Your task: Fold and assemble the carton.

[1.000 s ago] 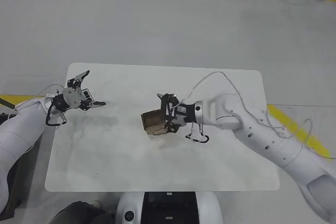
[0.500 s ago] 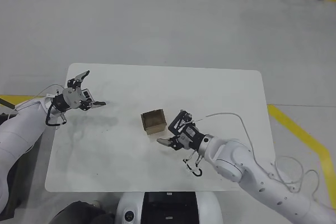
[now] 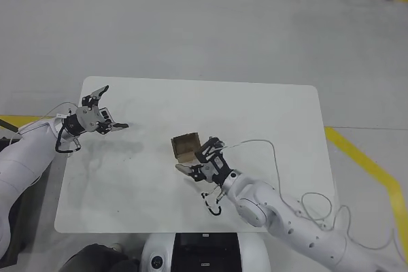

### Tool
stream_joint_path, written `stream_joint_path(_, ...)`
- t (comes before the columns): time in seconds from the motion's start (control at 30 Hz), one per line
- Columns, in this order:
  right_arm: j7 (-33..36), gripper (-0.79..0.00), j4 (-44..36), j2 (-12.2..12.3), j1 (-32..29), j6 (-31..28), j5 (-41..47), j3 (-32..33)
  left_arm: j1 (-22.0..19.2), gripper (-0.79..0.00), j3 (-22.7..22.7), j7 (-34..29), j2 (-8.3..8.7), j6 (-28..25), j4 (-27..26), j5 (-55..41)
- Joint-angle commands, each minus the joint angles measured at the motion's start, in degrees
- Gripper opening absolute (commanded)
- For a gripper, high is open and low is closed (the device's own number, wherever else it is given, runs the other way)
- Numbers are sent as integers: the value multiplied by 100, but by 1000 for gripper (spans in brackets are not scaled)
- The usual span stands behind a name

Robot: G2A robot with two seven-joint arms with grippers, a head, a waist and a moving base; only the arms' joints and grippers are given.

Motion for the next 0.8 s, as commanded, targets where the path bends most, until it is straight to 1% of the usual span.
stream_joint_path(0.0, -125, 0, 92, -102, 7, 52, -84, -123, 0, 0, 0, 0, 0, 0, 0, 0)
stream_joint_path(0.13, -359, 0, 246, -257, -29, 253, -305, -235, 0, 0, 0, 0, 0, 0, 0, 0)
stream_joint_path(0.33, -659, 0, 341, -391, -148, 572, -564, -154, 0, 0, 0, 0, 0, 0, 0, 0)
stream_joint_path(0.53, -553, 0, 521, -472, -165, 663, -617, 77, 0, 0, 0, 0, 0, 0, 0, 0)
stream_joint_path(0.67, -375, 0, 528, -477, -244, 675, -698, 250, 0, 0, 0, 0, 0, 0, 0, 0)
stream_joint_path(0.77, -266, 0, 418, -454, -367, 565, -784, 367, 0, 0, 0, 0, 0, 0, 0, 0)
